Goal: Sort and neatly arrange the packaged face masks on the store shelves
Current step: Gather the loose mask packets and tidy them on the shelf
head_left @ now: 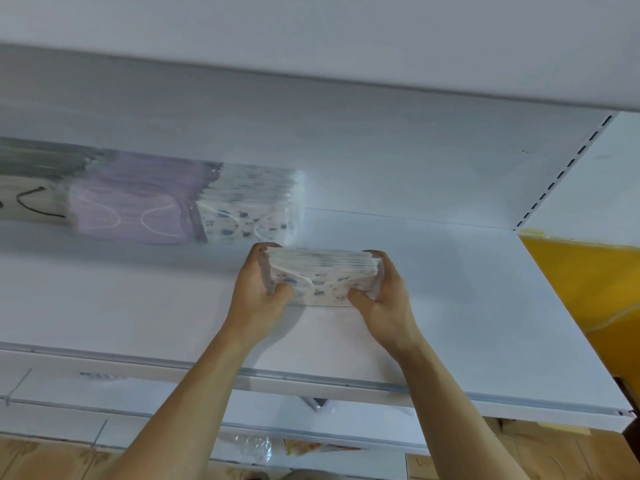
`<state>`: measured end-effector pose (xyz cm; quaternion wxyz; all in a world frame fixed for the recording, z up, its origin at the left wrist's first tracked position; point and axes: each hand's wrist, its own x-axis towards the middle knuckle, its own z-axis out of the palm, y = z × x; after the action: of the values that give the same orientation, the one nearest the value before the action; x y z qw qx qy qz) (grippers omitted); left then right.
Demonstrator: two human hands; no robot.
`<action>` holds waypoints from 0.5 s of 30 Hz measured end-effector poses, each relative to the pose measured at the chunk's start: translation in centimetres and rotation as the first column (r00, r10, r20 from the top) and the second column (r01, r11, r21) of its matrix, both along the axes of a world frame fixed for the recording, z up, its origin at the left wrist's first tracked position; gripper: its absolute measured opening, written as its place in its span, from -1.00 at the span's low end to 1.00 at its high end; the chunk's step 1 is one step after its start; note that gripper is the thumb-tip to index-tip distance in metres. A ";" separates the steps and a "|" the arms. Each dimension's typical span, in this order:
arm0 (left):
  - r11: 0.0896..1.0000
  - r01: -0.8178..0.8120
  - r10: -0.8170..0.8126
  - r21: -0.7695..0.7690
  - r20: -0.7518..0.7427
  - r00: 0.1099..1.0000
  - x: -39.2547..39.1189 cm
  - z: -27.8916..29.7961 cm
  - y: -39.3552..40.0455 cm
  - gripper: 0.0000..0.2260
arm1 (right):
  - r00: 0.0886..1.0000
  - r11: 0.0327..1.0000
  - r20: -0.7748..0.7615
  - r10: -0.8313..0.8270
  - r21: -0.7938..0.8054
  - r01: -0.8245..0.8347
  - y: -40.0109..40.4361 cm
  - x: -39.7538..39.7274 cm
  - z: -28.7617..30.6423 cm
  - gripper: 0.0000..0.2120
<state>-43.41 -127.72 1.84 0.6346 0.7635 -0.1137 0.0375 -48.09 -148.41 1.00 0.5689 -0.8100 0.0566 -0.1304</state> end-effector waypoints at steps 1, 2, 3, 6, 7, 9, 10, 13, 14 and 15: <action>1.000 -0.021 0.021 -0.009 -0.004 1.000 0.4 0.1 0.9 -0.60 | 1.000 0.999 -0.001 0.028 -0.028 -0.028 0.8 0.3 0.1 -0.53; 0.999 -0.043 0.042 -0.030 -0.027 0.999 0.8 0.2 1.9 -0.59 | 0.998 0.997 -0.014 0.054 -0.060 -0.055 1.7 0.7 0.2 -0.54; 0.996 -0.065 0.061 -0.060 -0.069 0.996 1.4 0.2 3.0 -0.57 | 0.997 0.993 -0.027 0.077 -0.087 -0.079 2.6 1.2 0.2 -0.55; 0.988 -0.116 0.103 -0.101 -0.124 0.987 3.3 -0.1 5.7 -0.56 | 0.996 0.990 -0.048 0.069 -0.123 -0.075 5.0 2.8 -0.2 -0.60; 0.988 -0.126 0.117 -0.084 -0.107 0.987 3.9 -0.2 6.4 -0.56 | 0.998 0.991 -0.050 0.043 -0.126 -0.049 5.8 3.4 -0.3 -0.62; 0.986 -0.157 0.155 -0.050 -0.056 0.986 5.0 -0.3 7.5 -0.56 | 0.998 0.991 -0.044 -0.033 -0.131 0.027 7.4 4.7 -0.5 -0.65; 0.982 -0.184 0.183 -0.052 -0.035 0.983 5.6 -0.3 8.1 -0.57 | 0.996 0.988 -0.034 -0.078 -0.137 0.072 8.0 5.4 -0.6 -0.65; 0.954 -0.279 0.280 -0.109 -0.009 0.960 7.2 -0.6 9.8 -0.74 | 0.985 0.974 -0.001 -0.170 -0.154 0.168 9.6 7.2 -0.8 -0.65; 0.947 -0.305 0.306 -0.101 0.003 0.952 7.5 -0.7 10.4 -0.77 | 0.984 0.971 0.006 -0.177 -0.163 0.175 9.9 7.7 -0.8 -0.66; 0.940 -0.334 0.336 -0.070 0.022 0.941 7.8 -0.9 11.0 -0.78 | 0.983 0.968 0.006 -0.181 -0.176 0.179 10.3 8.1 -0.8 -0.66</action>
<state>-35.63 -116.71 0.89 0.6416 0.7498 0.0084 0.1617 -40.02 -138.13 0.16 0.4806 -0.8493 0.1209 -0.1819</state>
